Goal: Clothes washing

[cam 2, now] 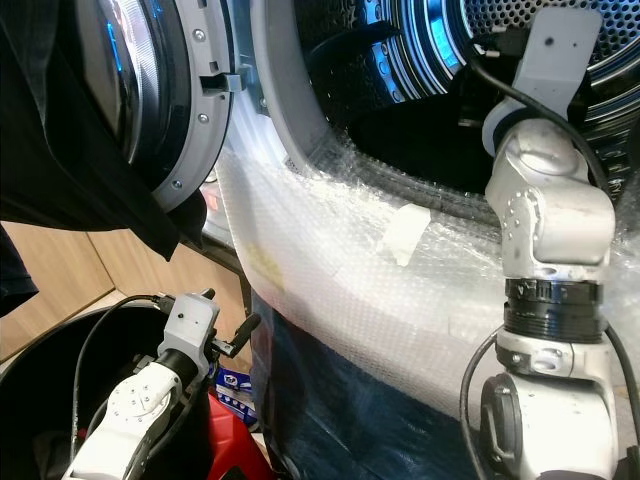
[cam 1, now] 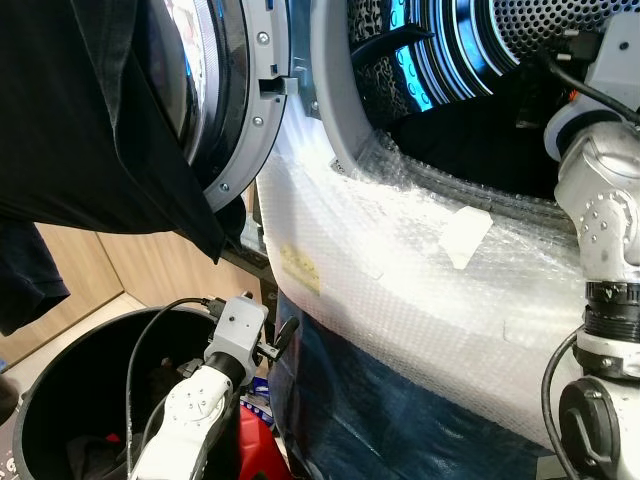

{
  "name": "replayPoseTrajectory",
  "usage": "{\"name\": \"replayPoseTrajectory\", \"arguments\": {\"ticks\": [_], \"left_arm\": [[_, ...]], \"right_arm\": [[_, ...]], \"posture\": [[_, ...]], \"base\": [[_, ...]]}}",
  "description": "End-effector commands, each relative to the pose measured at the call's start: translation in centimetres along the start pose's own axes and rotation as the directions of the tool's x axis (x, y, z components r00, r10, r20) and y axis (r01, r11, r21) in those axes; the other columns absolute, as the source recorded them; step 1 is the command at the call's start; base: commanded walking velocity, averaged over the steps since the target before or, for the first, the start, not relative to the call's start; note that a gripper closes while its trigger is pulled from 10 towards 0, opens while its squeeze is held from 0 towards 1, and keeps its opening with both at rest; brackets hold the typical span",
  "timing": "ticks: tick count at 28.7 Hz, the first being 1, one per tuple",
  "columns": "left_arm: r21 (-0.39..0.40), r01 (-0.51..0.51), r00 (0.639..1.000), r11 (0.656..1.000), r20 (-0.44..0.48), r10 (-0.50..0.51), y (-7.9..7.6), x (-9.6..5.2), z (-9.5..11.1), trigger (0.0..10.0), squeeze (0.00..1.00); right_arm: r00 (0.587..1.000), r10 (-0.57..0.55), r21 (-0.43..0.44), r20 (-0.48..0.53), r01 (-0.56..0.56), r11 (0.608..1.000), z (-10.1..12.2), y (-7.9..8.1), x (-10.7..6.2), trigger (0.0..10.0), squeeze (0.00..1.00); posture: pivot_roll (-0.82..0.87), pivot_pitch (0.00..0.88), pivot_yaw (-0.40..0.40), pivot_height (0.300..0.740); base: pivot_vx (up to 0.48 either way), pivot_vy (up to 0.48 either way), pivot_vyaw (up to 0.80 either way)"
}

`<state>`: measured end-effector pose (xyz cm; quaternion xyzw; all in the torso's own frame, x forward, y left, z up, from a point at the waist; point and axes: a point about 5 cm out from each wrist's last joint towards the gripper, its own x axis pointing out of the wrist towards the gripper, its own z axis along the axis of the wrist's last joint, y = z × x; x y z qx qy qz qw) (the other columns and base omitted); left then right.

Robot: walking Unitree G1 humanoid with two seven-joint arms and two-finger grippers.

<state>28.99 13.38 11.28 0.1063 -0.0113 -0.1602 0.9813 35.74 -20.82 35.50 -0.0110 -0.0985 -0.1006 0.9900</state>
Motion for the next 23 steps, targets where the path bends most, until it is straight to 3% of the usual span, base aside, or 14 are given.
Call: {"name": "replayPoseTrajectory", "arguments": {"ticks": [1, 2, 3, 5, 8, 16, 23], "left_arm": [[0.002, 0.008, 1.0, 1.0, -0.001, -0.008, -0.2, -0.1, -0.1, 10.0, 0.0], [0.003, 0.013, 1.0, 1.0, 0.0, -0.013, -0.3, 0.0, 0.0, 10.0, 0.0], [0.003, 0.013, 1.0, 1.0, 0.001, -0.013, -0.3, 0.0, 0.0, 10.0, 0.0], [0.002, 0.01, 1.0, 1.0, 0.003, -0.01, -0.3, 0.1, 0.0, 10.0, 0.0], [0.002, 0.008, 1.0, 1.0, 0.003, -0.008, -0.2, 0.0, 0.1, 10.0, 0.0], [0.001, 0.001, 1.0, 1.0, -0.004, -0.001, -0.1, -0.2, -0.1, 10.0, 0.0], [-0.001, 0.007, 1.0, 1.0, -0.005, -0.007, -0.3, -0.2, -0.1, 10.0, 0.0]], "right_arm": [[1.0, 0.01, 0.022, -0.024, -0.009, 1.0, -0.2, -0.2, -0.4, 10.0, 1.0], [0.998, 0.039, 0.034, -0.052, -0.037, 0.999, -0.9, 0.3, -0.6, 10.0, 0.32], [0.997, 0.054, 0.061, -0.056, -0.051, 0.997, -1.1, 0.4, -0.7, 10.0, 0.02], [0.994, 0.103, 0.102, -0.048, -0.098, 0.99, -0.9, 0.9, -0.9, 10.0, 0.0], [0.991, 0.131, 0.085, -0.027, -0.128, 0.988, -0.2, 1.0, -1.3, 10.0, 0.0], [0.974, 0.224, -0.031, 0.036, -0.223, 0.974, 1.3, -0.3, -3.1, 10.0, 0.0], [0.916, 0.38, 0.028, 0.127, -0.386, 0.922, 2.6, 0.1, -4.6, 10.0, 0.0]], "posture": [[0.08, 0.0, -0.006, 0.74], [0.09, 0.0, -0.01, 0.74], [0.09, 0.0, -0.011, 0.74], [0.1, 0.0, -0.012, 0.74], [0.1, 0.0, -0.012, 0.74], [0.09, 0.0, -0.014, 0.74], [0.09, 0.0, -0.015, 0.74]], "base": [[0.0, 0.0, 0.0], [0.0, 0.0, 0.0], [0.0, 0.0, 0.0], [0.0, 0.0, 0.0], [0.0, 0.0, 0.0], [0.0, 0.0, 0.0], [0.0, 0.0, 0.0]]}}
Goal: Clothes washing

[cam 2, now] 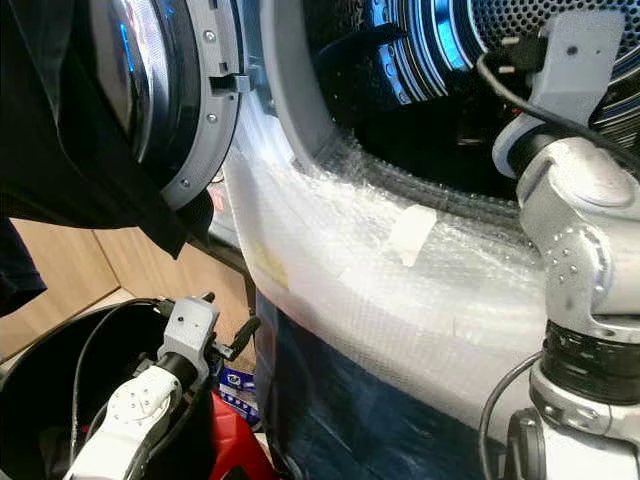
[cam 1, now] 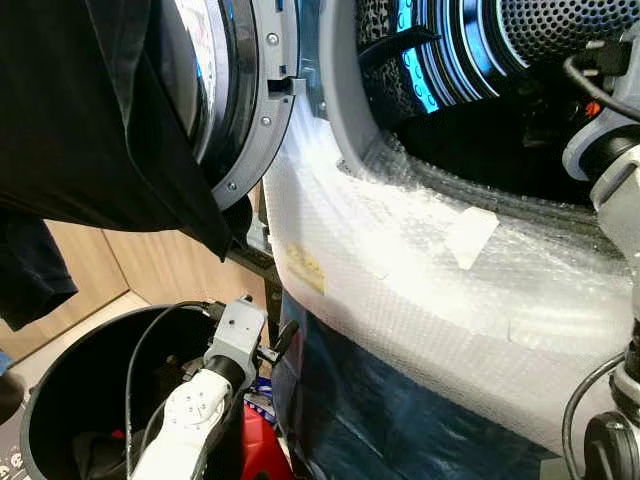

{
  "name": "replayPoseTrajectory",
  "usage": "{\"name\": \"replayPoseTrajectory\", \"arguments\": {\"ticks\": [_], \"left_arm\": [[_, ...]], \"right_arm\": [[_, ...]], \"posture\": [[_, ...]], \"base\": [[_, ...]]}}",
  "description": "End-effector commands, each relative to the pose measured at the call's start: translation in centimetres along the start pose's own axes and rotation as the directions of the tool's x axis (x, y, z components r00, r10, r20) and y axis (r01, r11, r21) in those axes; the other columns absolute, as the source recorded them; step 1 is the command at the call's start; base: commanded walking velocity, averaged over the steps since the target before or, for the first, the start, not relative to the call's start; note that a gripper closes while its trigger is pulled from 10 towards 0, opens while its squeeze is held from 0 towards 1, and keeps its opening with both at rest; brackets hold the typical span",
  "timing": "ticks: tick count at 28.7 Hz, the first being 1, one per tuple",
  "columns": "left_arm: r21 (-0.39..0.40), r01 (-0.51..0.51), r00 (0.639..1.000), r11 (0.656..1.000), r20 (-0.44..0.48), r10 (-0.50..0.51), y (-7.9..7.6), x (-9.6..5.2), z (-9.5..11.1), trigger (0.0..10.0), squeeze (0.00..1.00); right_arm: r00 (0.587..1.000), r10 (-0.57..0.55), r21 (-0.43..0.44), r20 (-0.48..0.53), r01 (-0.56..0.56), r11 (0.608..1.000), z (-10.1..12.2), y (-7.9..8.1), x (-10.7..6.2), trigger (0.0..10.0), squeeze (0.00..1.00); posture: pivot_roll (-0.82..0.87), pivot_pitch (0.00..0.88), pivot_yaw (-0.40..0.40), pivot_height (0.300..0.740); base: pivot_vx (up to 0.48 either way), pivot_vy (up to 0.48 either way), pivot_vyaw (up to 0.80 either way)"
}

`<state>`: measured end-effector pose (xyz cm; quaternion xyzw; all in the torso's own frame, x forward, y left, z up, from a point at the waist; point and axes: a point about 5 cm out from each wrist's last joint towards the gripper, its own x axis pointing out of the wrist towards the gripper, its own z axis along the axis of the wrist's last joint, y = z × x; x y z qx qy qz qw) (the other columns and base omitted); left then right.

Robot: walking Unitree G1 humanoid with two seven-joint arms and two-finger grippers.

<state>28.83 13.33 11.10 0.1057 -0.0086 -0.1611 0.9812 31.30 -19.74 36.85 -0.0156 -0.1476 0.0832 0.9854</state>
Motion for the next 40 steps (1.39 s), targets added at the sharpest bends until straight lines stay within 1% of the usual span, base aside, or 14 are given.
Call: {"name": "replayPoseTrajectory", "arguments": {"ticks": [1, 4, 6, 9, 12, 15, 22, 23, 25, 30, 34, 36, 39, 40], "left_arm": [[0.002, 0.007, 1.0, 1.0, -0.001, -0.007, -0.2, -0.1, 0.1, 10.0, 0.0], [0.001, 0.008, 1.0, 1.0, -0.002, -0.008, -0.1, -0.1, 0.0, 10.0, 0.0], [0.0, 0.009, 1.0, 1.0, -0.002, -0.009, -0.2, 0.0, 0.1, 10.0, 0.0], [-0.002, 0.008, 1.0, 1.0, -0.003, -0.008, -0.2, -0.1, 0.0, 10.0, 0.0], [-0.004, 0.007, 1.0, 1.0, -0.004, -0.007, -0.1, -0.1, 0.0, 10.0, 0.0], [-0.005, 0.01, 1.0, 1.0, -0.004, -0.01, -0.2, 0.0, 0.0, 10.0, 0.0], [-0.007, 0.014, 1.0, 1.0, -0.004, -0.014, -0.2, 0.0, 0.0, 10.0, 0.0], [-0.008, 0.013, 1.0, 1.0, -0.004, -0.013, -0.2, 0.0, 0.0, 10.0, 0.0], [-0.009, 0.014, 1.0, 1.0, -0.005, -0.014, -0.2, 0.0, 0.0, 10.0, 0.0], [-0.008, 0.014, 1.0, 1.0, -0.004, -0.014, -0.1, 0.1, 0.0, 10.0, 0.0], [-0.005, 0.013, 1.0, 1.0, -0.004, -0.013, 0.0, 0.1, 0.0, 10.0, 0.0], [-0.003, 0.015, 1.0, 1.0, -0.006, -0.015, 0.1, 0.2, 0.0, 10.0, 0.0], [-0.003, 0.017, 1.0, 1.0, -0.004, -0.017, 0.0, 0.4, 0.1, 10.0, 0.0], [-0.004, 0.019, 1.0, 1.0, -0.002, -0.019, -0.1, 0.5, 0.2, 10.0, 0.0]], "right_arm": [[0.997, 0.079, 0.009, 0.009, -0.079, 0.997, 0.3, 0.4, -0.6, 10.0, 0.0], [0.992, 0.124, -0.007, -0.021, -0.125, 0.992, 0.0, 0.9, -0.7, 10.0, 0.0], [0.985, 0.161, 0.018, -0.058, -0.16, 0.987, -0.6, 1.2, -0.8, 10.0, 0.0], [0.974, 0.207, 0.018, -0.093, -0.206, 0.978, -1.1, 1.6, -0.9, 10.0, 0.0], [0.954, 0.27, 0.102, -0.133, -0.257, 0.961, -1.6, 1.9, -1.0, 10.0, 0.0], [0.937, 0.28, 0.09, -0.21, -0.266, 0.96, -2.6, 1.9, -0.9, 10.0, 0.0], [0.91, 0.298, 0.14, -0.288, -0.268, 0.953, -3.6, 2.8, -0.9, 10.0, 0.0], [0.9, 0.302, 0.154, -0.315, -0.266, 0.952, -3.9, 3.0, -0.9, 10.0, 0.0], [0.891, 0.295, 0.146, -0.345, -0.259, 0.955, -4.3, 3.2, -0.8, 10.0, 0.0], [0.88, 0.308, 0.161, -0.362, -0.267, 0.95, -4.4, 3.4, -0.8, 10.0, 0.0], [0.876, 0.289, 0.171, -0.386, -0.24, 0.956, -4.7, 3.3, -0.6, 10.0, 0.0], [0.88, 0.265, 0.167, -0.393, -0.215, 0.962, -5.0, 3.4, -0.3, 10.0, 0.0], [0.881, 0.232, 0.179, -0.412, -0.172, 0.969, -5.6, 3.9, 0.7, 10.0, 0.0], [0.881, 0.195, 0.178, -0.432, -0.128, 0.976, -6.0, 3.9, 1.3, 10.0, 0.0]], "posture": [[0.09, 0.0, -0.015, 0.74], [0.09, 0.0, -0.013, 0.74], [0.09, 0.0, -0.018, 0.74], [0.1, 0.0, -0.021, 0.74], [0.1, 0.0, -0.022, 0.74], [0.09, 0.0, -0.02, 0.74], [0.1, 0.0, -0.024, 0.74], [0.1, 0.0, -0.025, 0.74], [0.09, 0.0, -0.024, 0.74], [0.1, 0.0, -0.022, 0.74], [0.1, 0.0, -0.02, 0.74], [0.09, 0.0, -0.018, 0.74], [0.09, 0.0, -0.015, 0.74], [0.1, 0.0, -0.018, 0.74]], "base": [[0.0, 0.0, 0.0], [0.0, 0.0, 0.0], [0.0, 0.0, 0.0], [0.0, 0.0, 0.0], [0.0, 0.0, 0.0], [0.0, 0.0, 0.0], [0.0, 0.0, 0.0], [0.0, 0.0, 0.0], [0.0, 0.0, 0.0], [0.0, 0.0, 0.0], [0.0, 0.0, 0.0], [0.0, 0.0, 0.0], [0.0, 0.0, 0.0], [0.0, 0.0, 0.0]]}}
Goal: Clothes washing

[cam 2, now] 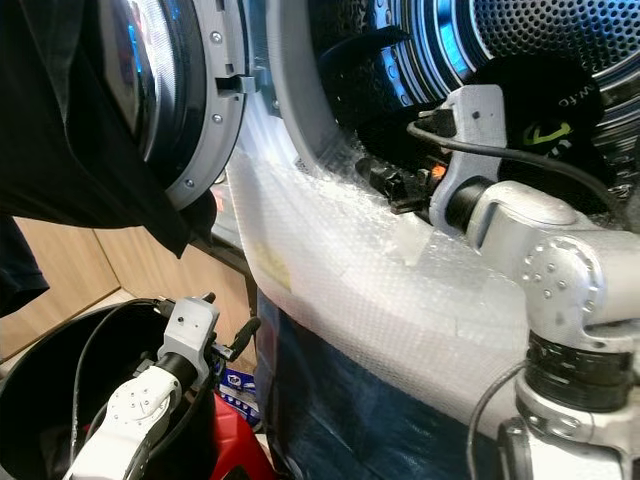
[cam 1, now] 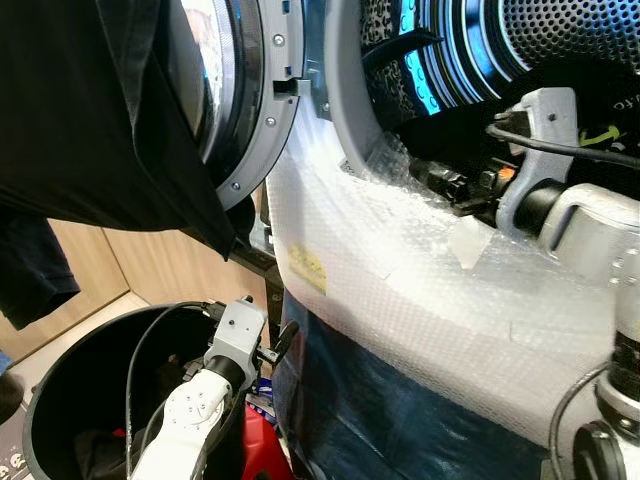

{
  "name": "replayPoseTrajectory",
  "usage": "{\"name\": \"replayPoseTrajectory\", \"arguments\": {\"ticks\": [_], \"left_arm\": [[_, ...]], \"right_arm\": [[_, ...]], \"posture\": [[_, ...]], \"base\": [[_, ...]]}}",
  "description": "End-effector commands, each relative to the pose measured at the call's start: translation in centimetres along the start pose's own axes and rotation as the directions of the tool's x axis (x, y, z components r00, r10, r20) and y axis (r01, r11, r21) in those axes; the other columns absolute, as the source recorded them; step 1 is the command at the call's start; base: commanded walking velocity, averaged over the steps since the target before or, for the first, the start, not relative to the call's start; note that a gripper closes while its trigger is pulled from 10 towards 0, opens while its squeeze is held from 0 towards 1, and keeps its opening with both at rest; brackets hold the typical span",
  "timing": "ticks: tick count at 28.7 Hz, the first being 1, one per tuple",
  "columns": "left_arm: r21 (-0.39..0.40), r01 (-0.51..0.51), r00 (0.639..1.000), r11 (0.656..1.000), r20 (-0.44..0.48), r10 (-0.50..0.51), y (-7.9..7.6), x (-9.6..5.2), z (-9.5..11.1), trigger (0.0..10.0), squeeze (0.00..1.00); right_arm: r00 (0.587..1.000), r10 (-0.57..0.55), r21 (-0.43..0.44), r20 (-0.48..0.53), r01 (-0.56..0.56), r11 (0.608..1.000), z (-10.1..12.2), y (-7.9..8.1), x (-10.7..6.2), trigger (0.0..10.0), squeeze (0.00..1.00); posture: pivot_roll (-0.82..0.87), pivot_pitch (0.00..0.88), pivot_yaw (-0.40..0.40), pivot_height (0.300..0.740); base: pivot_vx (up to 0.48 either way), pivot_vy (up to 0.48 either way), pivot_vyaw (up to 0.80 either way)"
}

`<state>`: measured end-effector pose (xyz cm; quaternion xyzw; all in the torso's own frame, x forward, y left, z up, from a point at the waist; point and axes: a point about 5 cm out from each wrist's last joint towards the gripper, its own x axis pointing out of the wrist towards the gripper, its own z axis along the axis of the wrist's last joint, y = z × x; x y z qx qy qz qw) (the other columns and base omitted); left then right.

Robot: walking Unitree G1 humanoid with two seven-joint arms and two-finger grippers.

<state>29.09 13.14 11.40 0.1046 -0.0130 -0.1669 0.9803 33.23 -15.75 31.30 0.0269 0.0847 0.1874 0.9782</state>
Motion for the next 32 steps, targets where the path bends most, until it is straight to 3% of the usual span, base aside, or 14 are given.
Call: {"name": "replayPoseTrajectory", "arguments": {"ticks": [1, 4, 6, 10, 14, 17, 20, 22, 24, 27, 29, 31, 32], "left_arm": [[-0.003, 0.008, 1.0, 1.0, -0.011, -0.008, -0.1, 0.2, -0.1, 10.0, 0.0], [-0.002, 0.012, 1.0, 1.0, -0.009, -0.012, -0.1, 0.3, 0.0, 10.0, 0.0], [-0.006, 0.011, 1.0, 1.0, -0.008, -0.011, -0.1, 0.3, 0.0, 10.0, 0.0], [-0.009, 0.016, 1.0, 1.0, -0.008, -0.016, -0.3, 0.4, 0.0, 10.0, 0.0], [-0.009, 0.02, 1.0, 1.0, -0.009, -0.02, -0.4, 0.5, 0.0, 10.0, 0.0], [-0.01, 0.02, 1.0, 1.0, -0.009, -0.02, -0.4, 0.6, 0.1, 10.0, 0.0], [-0.007, 0.018, 1.0, 1.0, -0.011, -0.019, -0.3, 0.5, 0.0, 10.0, 0.0], [-0.004, 0.014, 1.0, 1.0, -0.011, -0.014, -0.2, 0.6, 0.0, 10.0, 0.0], [-0.003, 0.012, 1.0, 1.0, -0.011, -0.012, -0.1, 0.6, 0.1, 10.0, 0.0], [-0.004, 0.011, 1.0, 1.0, -0.01, -0.011, -0.2, 0.7, 0.1, 10.0, 0.0], [-0.006, 0.015, 1.0, 1.0, -0.013, -0.015, -0.3, 0.6, 0.0, 10.0, 0.0], [-0.006, 0.015, 1.0, 1.0, -0.02, -0.015, -0.3, 0.4, -0.1, 10.0, 0.0], [-0.006, 0.011, 1.0, 1.0, -0.023, -0.012, -0.2, 0.3, -0.2, 10.0, 0.0]], "right_arm": [[0.998, -0.063, 0.018, -0.015, 0.063, 0.998, 0.1, -0.4, 0.7, 10.0, 0.0], [0.987, -0.158, 0.115, -0.019, 0.159, 0.98, 0.4, -1.5, 1.2, 10.0, 0.0], [0.967, -0.254, 0.19, -0.007, 0.251, 0.949, 1.1, -2.9, 1.4, 10.0, 0.0], [0.941, -0.337, 0.232, 0.008, 0.326, 0.916, 1.9, -4.0, 1.9, 10.0, 0.0], [0.919, -0.393, 0.208, 0.016, 0.382, 0.901, 2.1, -4.9, 2.3, 10.0, 0.0], [0.87, -0.493, 0.226, 0.002, 0.48, 0.848, 1.9, -7.0, 2.9, 10.0, 0.0], [0.828, -0.561, 0.222, 0.002, 0.547, 0.807, 1.7, -8.0, 3.0, 10.0, 0.0], [0.78, -0.626, 0.244, 0.021, 0.603, 0.759, 1.8, -8.5, 3.0, 10.0, 0.0], [0.784, -0.619, 0.283, 0.048, 0.584, 0.761, 2.2, -8.1, 3.0, 10.0, 0.0], [0.833, -0.539, 0.32, 0.123, 0.481, 0.816, 3.2, -6.5, 3.4, 10.0, 0.0], [0.837, -0.522, 0.295, 0.165, 0.463, 0.836, 3.4, -5.6, 3.2, 10.0, 0.0], [0.885, -0.384, 0.351, 0.262, 0.283, 0.893, 4.1, -3.4, 2.7, 10.0, 0.0], [0.89, -0.261, 0.262, 0.374, 0.168, 0.95, 4.9, -1.4, 2.0, 10.0, 0.0]], "posture": [[0.1, 0.0, -0.02, 0.74], [0.1, 0.0, -0.019, 0.74], [0.09, 0.0, -0.018, 0.74], [0.09, 0.0, -0.019, 0.74], [0.09, 0.0, -0.019, 0.74], [0.09, 0.0, -0.017, 0.74], [0.09, 0.0, -0.02, 0.74], [0.09, 0.0, -0.017, 0.74], [0.09, 0.0, -0.017, 0.74], [0.09, 0.0, -0.016, 0.74], [0.1, 0.0, -0.014, 0.74], [0.1, 0.0, -0.012, 0.74], [0.1, 0.0, -0.014, 0.74]], "base": [[0.0, 0.0, 0.0], [0.0, 0.0, 0.0], [0.0, 0.0, 0.0], [0.0, 0.0, 0.0], [0.0, 0.0, 0.0], [0.0, 0.0, 0.0], [0.0, 0.0, 0.0], [0.0, 0.0, 0.0], [0.0, 0.0, 0.0], [0.0, 0.0, 0.0], [0.0, 0.0, 0.0], [0.0, 0.0, 0.0], [0.0, 0.0, 0.0]]}}
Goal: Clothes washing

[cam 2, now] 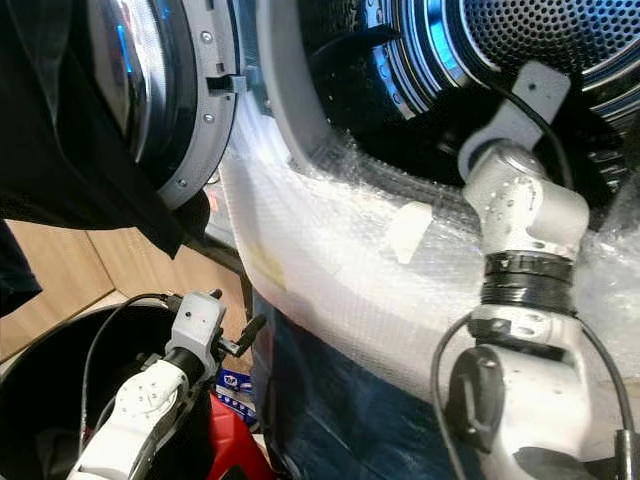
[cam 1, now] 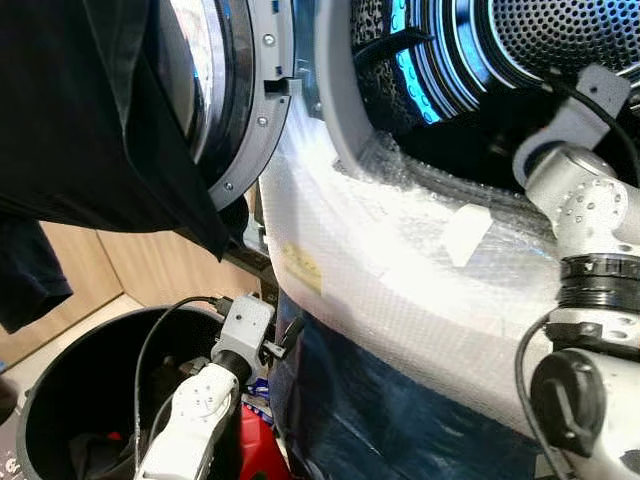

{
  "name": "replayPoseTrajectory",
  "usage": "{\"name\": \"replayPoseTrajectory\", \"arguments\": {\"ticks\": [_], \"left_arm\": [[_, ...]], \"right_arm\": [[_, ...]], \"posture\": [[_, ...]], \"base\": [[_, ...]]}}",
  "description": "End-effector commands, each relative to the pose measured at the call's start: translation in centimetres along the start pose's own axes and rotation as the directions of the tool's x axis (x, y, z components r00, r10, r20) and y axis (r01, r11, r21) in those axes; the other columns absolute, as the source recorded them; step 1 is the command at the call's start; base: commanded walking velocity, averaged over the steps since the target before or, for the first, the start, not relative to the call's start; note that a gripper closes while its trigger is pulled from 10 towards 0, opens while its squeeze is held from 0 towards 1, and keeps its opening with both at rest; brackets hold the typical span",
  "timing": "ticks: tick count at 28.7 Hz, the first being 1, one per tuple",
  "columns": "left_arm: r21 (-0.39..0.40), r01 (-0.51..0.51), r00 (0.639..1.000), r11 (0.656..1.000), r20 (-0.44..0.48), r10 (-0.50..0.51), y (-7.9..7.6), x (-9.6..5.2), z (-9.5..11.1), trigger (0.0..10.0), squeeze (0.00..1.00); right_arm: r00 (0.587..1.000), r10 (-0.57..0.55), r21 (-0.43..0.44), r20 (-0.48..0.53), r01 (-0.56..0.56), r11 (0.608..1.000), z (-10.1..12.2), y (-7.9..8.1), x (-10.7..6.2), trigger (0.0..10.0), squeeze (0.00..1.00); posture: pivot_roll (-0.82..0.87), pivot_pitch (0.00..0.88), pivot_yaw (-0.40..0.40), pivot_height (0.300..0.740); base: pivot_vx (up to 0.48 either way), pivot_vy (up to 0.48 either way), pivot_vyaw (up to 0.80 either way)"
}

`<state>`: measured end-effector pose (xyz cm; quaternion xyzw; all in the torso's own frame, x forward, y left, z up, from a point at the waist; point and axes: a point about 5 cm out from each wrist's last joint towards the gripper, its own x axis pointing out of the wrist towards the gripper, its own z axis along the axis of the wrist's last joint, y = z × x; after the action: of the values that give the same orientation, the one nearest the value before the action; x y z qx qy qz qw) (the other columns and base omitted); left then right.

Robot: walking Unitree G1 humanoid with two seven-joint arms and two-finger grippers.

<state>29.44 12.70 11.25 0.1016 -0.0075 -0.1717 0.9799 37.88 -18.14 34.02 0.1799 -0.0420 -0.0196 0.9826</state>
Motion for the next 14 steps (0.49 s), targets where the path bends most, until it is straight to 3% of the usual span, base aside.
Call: {"name": "replayPoseTrajectory", "arguments": {"ticks": [1, 2, 5, 7, 8, 11, 12, 13, 14], "left_arm": [[0.002, 0.001, 1.0, 1.0, -0.014, -0.001, 0.2, -0.1, -0.1, 10.0, 0.0], [0.003, 0.0, 1.0, 1.0, -0.015, 0.0, 0.2, -0.2, -0.1, 10.0, 0.0], [0.001, -0.007, 1.0, 1.0, -0.015, 0.007, 0.3, -0.2, -0.1, 10.0, 0.0], [0.0, -0.007, 1.0, 1.0, -0.017, 0.007, 0.3, -0.2, -0.2, 10.0, 0.0], [0.001, -0.001, 1.0, 1.0, -0.019, 0.001, 0.1, -0.2, -0.3, 10.0, 0.0], [0.003, 0.006, 1.0, 1.0, -0.019, -0.006, -0.1, -0.1, -0.3, 10.0, 0.0], [0.0, 0.006, 1.0, 1.0, -0.017, -0.006, -0.1, -0.1, -0.3, 10.0, 0.0], [0.0, 0.006, 1.0, 1.0, -0.017, -0.006, -0.1, -0.1, -0.3, 10.0, 0.0], [-0.003, 0.004, 1.0, 1.0, -0.016, -0.004, -0.1, -0.1, -0.2, 10.0, 0.0]], "right_arm": [[0.982, 0.172, -0.027, 0.077, -0.17, 0.985, 1.1, 2.1, -1.4, 10.0, 0.0], [0.958, 0.258, -0.075, 0.123, -0.25, 0.965, 1.5, 3.2, -2.3, 10.0, 0.0], [0.905, 0.377, 0.025, 0.194, -0.389, 0.921, 1.9, 5.0, -4.3, 10.0, 0.0], [0.841, 0.461, 0.056, 0.281, -0.494, 0.867, 2.5, 5.7, -6.0, 10.0, 0.0], [0.79, 0.531, 0.086, 0.306, -0.579, 0.811, 2.4, 6.0, -7.0, 10.0, 0.0], [0.697, 0.643, 0.018, 0.318, -0.683, 0.731, 1.9, 6.4, -8.6, 10.0, 0.0], [0.613, 0.735, -0.042, 0.29, -0.759, 0.65, 1.1, 6.8, -10.2, 10.0, 0.0], [0.613, 0.735, -0.042, 0.29, -0.759, 0.65, 1.1, 6.8, -10.2, 10.0, 0.0], [0.556, 0.789, -0.074, 0.262, -0.803, 0.591, 0.5, 7.1, -11.2, 10.0, 0.0]], "posture": [[0.1, 0.0, -0.014, 0.74], [0.1, 0.0, -0.015, 0.74], [0.1, 0.0, -0.015, 0.74], [0.09, 0.002, -0.014, 0.74], [0.09, 0.001, -0.015, 0.74], [0.08, 0.0, -0.019, 0.74], [0.08, 0.0, -0.018, 0.74], [0.08, 0.0, -0.018, 0.74], [0.08, 0.0, -0.021, 0.74]], "base": [[0.0, 0.0, 0.0], [0.0, 0.0, 0.0], [0.0, 0.0, 0.0], [0.0, 0.0, 0.0], [0.0, 0.0, 0.0], [0.0, 0.0, 0.0], [0.0, 0.0, 0.0], [0.0, 0.0, 0.0], [0.0, 0.0, 0.0]]}}
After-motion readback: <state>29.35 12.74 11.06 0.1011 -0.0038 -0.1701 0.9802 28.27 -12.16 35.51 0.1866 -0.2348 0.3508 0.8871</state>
